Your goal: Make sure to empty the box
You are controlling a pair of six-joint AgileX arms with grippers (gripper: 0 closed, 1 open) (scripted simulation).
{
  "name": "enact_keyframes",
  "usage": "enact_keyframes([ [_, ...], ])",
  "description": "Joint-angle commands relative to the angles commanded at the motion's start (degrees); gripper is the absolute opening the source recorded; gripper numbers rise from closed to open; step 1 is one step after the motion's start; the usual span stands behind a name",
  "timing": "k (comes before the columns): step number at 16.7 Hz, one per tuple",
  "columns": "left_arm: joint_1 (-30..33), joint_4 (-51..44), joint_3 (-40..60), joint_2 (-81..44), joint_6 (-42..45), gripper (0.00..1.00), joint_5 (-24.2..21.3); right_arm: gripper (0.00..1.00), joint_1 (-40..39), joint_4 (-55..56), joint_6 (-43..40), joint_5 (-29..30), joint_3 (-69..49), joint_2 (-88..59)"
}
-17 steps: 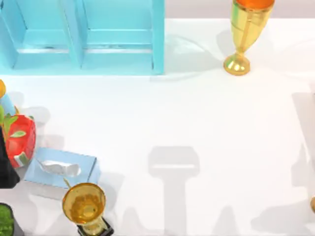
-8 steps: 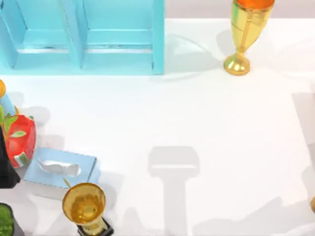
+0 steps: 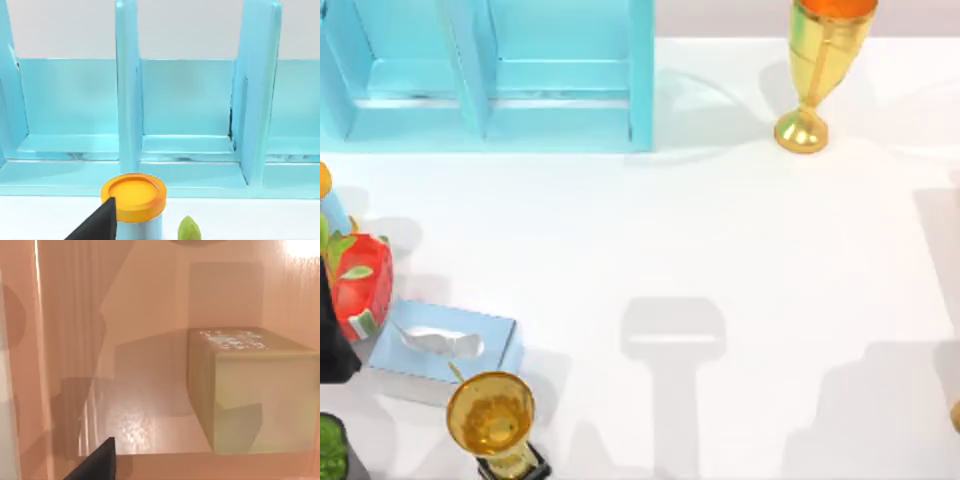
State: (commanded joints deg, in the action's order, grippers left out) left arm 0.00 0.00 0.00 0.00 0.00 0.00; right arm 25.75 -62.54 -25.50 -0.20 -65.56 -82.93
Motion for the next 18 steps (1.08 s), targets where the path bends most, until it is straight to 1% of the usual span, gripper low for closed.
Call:
enact_keyframes([
  [3, 0.0, 0.0, 0.0, 0.0, 0.0, 1.00, 0.0, 1.00, 2.6, -6.3, -2.6, 0.0, -6.6, -7.9],
  [5, 0.0, 0.0, 0.0, 0.0, 0.0, 1.00, 0.0, 1.00, 3.4, -8.4, -3.4, 0.0, -8.8, -10.2],
  [11, 0.0, 0.0, 0.0, 0.0, 0.0, 1.00, 0.0, 1.00, 3.3, -8.4, -3.5, 0.0, -8.8, -10.4],
  [14, 0.0, 0.0, 0.0, 0.0, 0.0, 1.00, 0.0, 1.00, 3.4, -5.0, -3.3, 0.0, -6.2, -11.4],
  [18, 0.0, 0.0, 0.0, 0.0, 0.0, 1.00, 0.0, 1.00, 3.3, 4.0, -3.2, 0.0, 0.2, -13.8],
])
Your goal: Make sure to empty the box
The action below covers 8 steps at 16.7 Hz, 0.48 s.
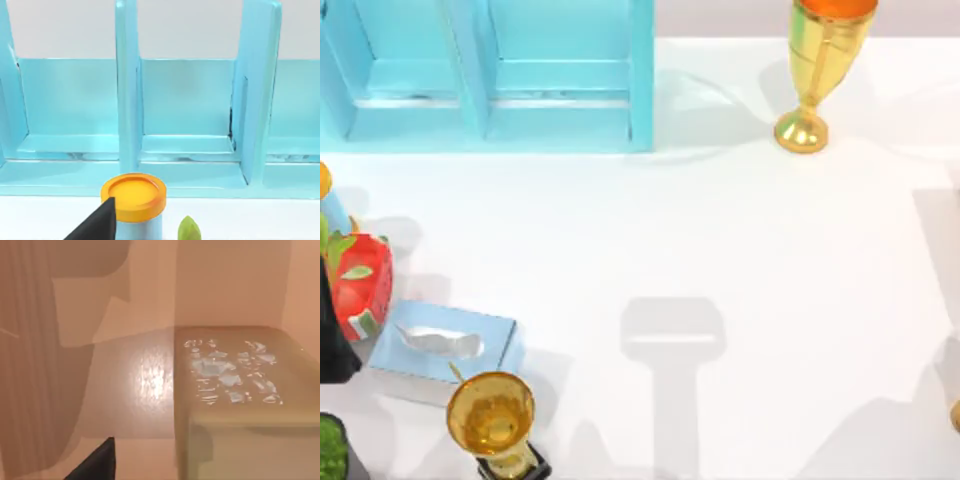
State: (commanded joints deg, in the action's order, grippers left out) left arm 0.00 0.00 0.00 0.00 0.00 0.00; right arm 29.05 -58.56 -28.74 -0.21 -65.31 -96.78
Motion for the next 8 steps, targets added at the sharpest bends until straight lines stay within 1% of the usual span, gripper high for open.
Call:
enact_keyframes([
  [4, 0.0, 0.0, 0.0, 0.0, 0.0, 1.00, 0.0, 1.00, 0.0, 8.6, 0.1, 0.0, 6.1, -2.4],
  [8, 0.0, 0.0, 0.0, 0.0, 0.0, 1.00, 0.0, 1.00, 0.0, 10.3, 0.1, 0.0, 7.4, -3.0],
])
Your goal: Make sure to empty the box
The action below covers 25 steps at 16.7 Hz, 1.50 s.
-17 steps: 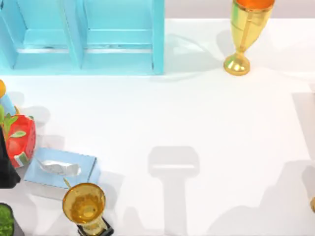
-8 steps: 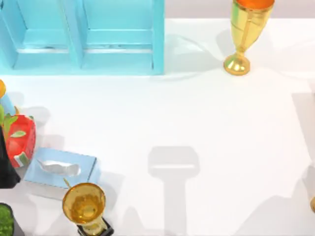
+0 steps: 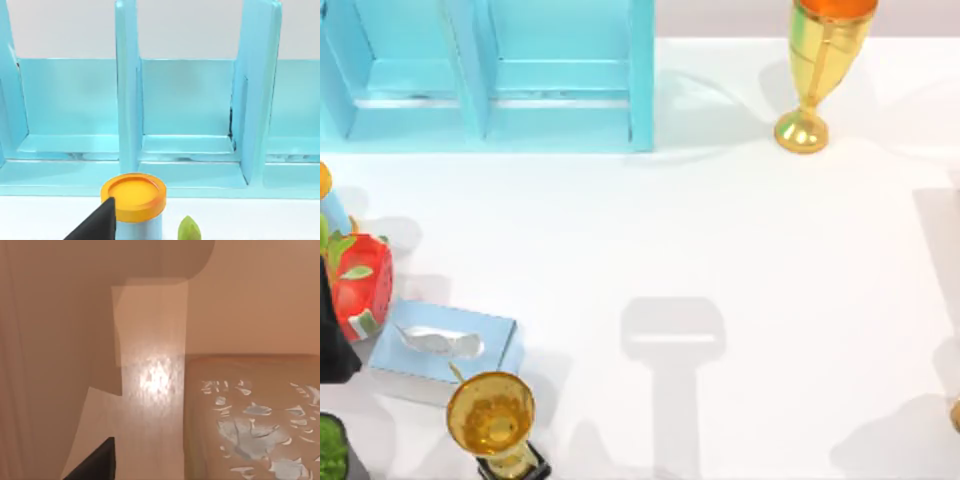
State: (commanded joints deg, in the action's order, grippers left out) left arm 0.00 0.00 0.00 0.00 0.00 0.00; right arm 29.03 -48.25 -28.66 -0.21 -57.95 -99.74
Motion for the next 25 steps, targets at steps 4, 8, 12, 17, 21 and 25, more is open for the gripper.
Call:
enact_keyframes([
  [4, 0.0, 0.0, 0.0, 0.0, 0.0, 1.00, 0.0, 0.85, 0.0, 0.0, 0.0, 0.0, 0.0, 0.0],
  [8, 0.0, 0.0, 0.0, 0.0, 0.0, 1.00, 0.0, 0.55, 0.0, 0.0, 0.0, 0.0, 0.0, 0.0],
  [12, 0.0, 0.0, 0.0, 0.0, 0.0, 1.00, 0.0, 0.25, 0.0, 0.0, 0.0, 0.0, 0.0, 0.0],
  [17, 0.0, 0.0, 0.0, 0.0, 0.0, 1.00, 0.0, 0.00, 0.0, 0.0, 0.0, 0.0, 0.0, 0.0],
  [21, 0.0, 0.0, 0.0, 0.0, 0.0, 1.00, 0.0, 0.00, 0.0, 0.0, 0.0, 0.0, 0.0, 0.0],
  [25, 0.0, 0.0, 0.0, 0.0, 0.0, 1.00, 0.0, 0.00, 0.1, -0.1, 0.1, 0.0, -0.2, 0.1],
])
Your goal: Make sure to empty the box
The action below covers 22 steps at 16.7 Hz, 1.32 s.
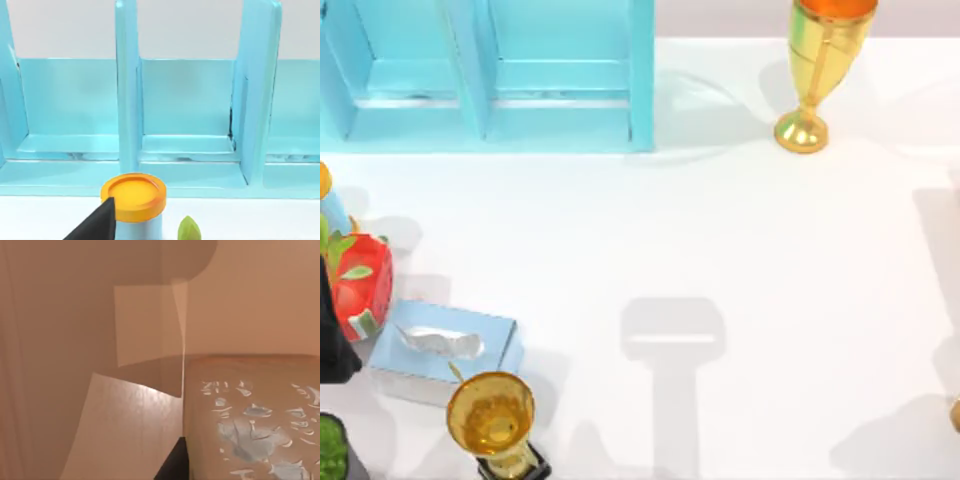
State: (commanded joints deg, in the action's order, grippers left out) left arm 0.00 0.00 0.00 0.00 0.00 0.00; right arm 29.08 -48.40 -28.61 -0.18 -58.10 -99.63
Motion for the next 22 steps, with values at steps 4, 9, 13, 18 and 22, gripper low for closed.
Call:
enact_keyframes([
  [4, 0.0, 0.0, 0.0, 0.0, 0.0, 1.00, 0.0, 0.00, 0.1, -5.8, -0.2, 0.0, -4.8, 1.0],
  [9, 0.0, 0.0, 0.0, 0.0, 0.0, 1.00, 0.0, 0.00, 0.3, -19.3, -0.4, 0.0, -15.3, 3.8],
  [13, 0.0, 0.0, 0.0, 0.0, 0.0, 1.00, 0.0, 0.00, 0.3, -28.2, -0.4, 0.0, -22.1, 5.9],
  [18, 0.0, 0.0, 0.0, 0.0, 0.0, 1.00, 0.0, 0.00, 0.3, -29.6, -0.4, 0.0, -23.2, 6.4],
  [22, 0.0, 0.0, 0.0, 0.0, 0.0, 1.00, 0.0, 0.00, -1.9, -29.0, 1.7, 0.1, -23.2, 5.4],
])
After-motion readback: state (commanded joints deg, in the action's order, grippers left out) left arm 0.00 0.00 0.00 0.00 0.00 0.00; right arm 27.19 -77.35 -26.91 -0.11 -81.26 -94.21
